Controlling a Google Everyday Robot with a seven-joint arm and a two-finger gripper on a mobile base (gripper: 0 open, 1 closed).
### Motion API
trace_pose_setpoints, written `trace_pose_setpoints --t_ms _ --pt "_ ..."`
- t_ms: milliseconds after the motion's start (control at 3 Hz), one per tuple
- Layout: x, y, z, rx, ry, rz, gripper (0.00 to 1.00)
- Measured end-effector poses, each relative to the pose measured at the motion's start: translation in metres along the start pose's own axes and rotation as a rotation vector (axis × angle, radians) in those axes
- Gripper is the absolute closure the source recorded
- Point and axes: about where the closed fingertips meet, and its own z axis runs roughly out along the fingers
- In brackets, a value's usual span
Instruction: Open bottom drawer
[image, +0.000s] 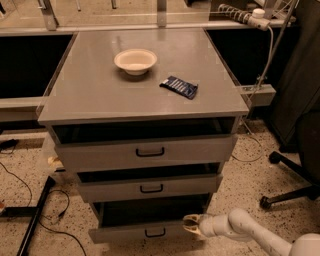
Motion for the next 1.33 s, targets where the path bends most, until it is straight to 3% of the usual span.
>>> trace_pose_setpoints --t_ms 333,1000,1333 --pt "0.0 0.0 0.0 0.0 0.0 0.0 0.81" --pt "0.0 0.0 0.0 0.0 0.0 0.0 0.34" --pt "0.011 0.006 0.006 -0.005 0.084 0.002 0.11"
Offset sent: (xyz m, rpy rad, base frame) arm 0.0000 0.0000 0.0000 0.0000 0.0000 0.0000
